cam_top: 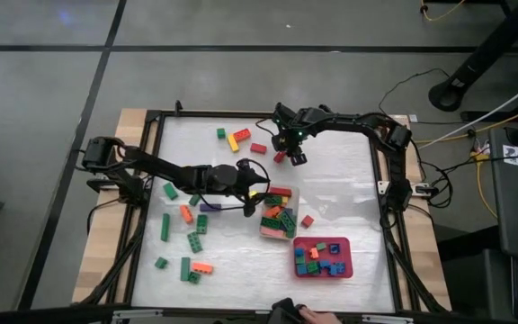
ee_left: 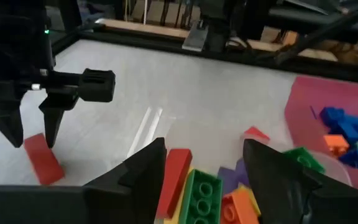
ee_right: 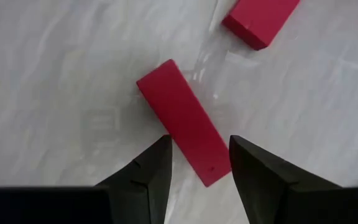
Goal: Sort blocks by size
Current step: Put the red rectangular block into the transparent bin
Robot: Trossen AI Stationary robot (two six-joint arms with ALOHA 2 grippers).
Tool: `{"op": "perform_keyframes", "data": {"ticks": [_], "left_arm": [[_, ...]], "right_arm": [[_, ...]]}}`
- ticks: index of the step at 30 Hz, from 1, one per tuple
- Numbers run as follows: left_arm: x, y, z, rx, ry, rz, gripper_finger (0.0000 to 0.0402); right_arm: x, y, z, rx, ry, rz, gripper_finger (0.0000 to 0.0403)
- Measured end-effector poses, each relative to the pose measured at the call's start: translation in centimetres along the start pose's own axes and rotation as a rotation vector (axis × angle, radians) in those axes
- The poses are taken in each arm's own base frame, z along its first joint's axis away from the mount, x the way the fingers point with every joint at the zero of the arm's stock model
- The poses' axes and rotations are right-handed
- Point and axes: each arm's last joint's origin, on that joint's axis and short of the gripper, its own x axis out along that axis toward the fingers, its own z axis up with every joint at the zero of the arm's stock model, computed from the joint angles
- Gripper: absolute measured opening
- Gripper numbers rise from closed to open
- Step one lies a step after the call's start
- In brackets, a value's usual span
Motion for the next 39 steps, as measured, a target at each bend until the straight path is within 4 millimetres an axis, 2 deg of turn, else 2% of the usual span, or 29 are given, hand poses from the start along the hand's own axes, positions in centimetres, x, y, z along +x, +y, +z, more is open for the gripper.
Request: {"op": "perform_keyframes", "data": {"ticks": [11, 14, 19, 25, 32, 39], "left_arm": [[-1.6, -0.1, 0.4, 0.003, 0.087, 0.004, 0.0202], [-2.1, -0.1, 0.5, -0.008, 0.108, 0.004, 0.0202], [-3.6, 0.3, 1.0, -0.007, 0.169, 0.022, 0.0189], [-6.7, 1.9, 1.6, -0.094, 0.281, 0.104, 0.0167], [-9.4, 4.6, 1.1, -0.141, 0.427, 0.328, 0.0149], [-9.6, 6.1, 0.6, -0.157, 0.489, 0.399, 0.0143]], "right_arm": [[2.4, -0.2, -0.4, -0.043, 0.032, 0.02, 0.0161], [2.4, 0.0, -0.3, -0.045, 0.037, 0.027, 0.0148], [2.3, 0.1, -0.2, -0.047, 0.04, 0.031, 0.0095], [1.6, 1.4, 0.4, -0.073, 0.096, 0.038, 0.0095], [-1.8, 4.3, 3.9, -0.183, 0.154, 0.028, 0.0097], [-4.6, 7.7, 8.4, -0.276, 0.252, -0.069, 0.0097]]}}
